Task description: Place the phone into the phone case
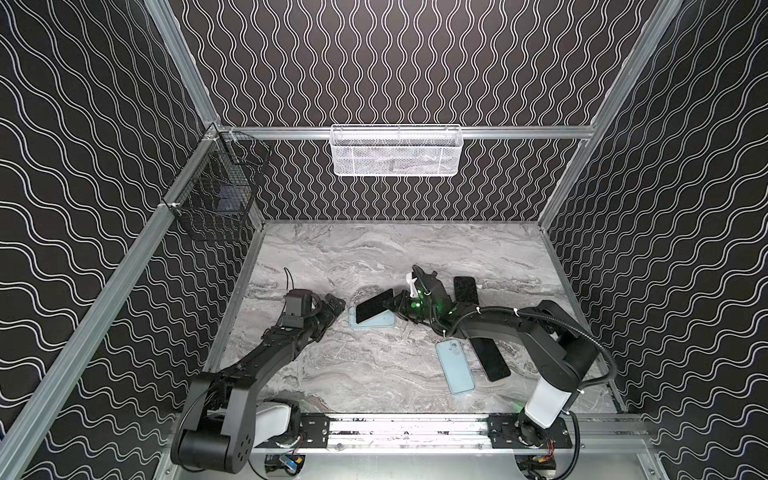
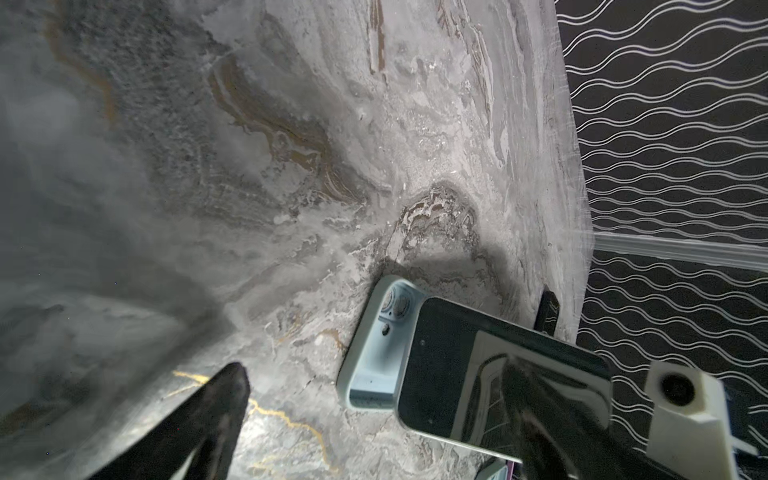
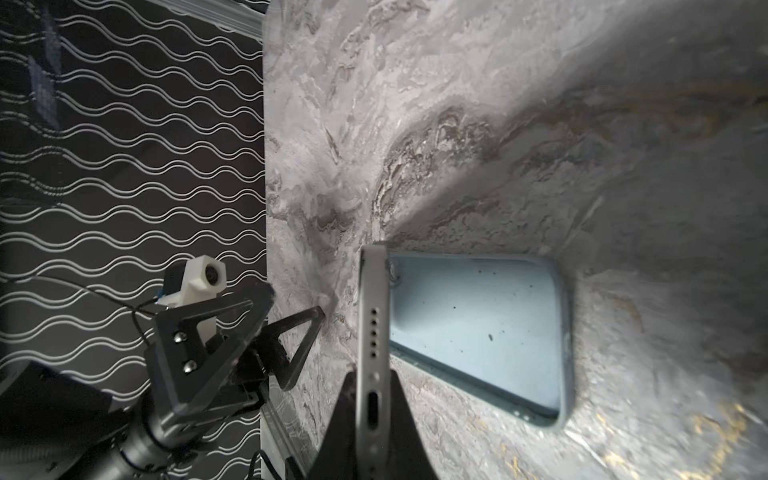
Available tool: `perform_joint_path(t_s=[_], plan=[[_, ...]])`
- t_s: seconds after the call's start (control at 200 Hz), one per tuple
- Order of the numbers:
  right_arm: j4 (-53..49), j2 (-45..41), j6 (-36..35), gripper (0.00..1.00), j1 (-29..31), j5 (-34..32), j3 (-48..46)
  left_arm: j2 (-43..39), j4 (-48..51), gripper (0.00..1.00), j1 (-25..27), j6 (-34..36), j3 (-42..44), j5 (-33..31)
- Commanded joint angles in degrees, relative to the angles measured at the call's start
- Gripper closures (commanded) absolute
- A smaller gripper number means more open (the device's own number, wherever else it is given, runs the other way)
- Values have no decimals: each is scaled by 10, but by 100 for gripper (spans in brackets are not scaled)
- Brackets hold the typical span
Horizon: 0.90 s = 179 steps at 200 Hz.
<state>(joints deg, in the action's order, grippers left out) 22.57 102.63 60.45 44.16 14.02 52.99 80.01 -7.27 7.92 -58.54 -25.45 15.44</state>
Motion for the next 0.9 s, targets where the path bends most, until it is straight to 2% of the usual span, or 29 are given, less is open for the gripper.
perform_joint_path(t_s=[0.0,0.42,0.676,0.891], plan=[[10,11,7,100,4,-22,16,16,-82,2,-1,-27,5,4],[-2,41,-4,100,8,-35,27,88,-188,2,2,-65,18,32],[-5,49,-12,100,8,-23,21,141,-238,2,30,-79,3,41],[2,42,-22,100,6,-7,-1,156,-238,2,30,-69,-8,31]])
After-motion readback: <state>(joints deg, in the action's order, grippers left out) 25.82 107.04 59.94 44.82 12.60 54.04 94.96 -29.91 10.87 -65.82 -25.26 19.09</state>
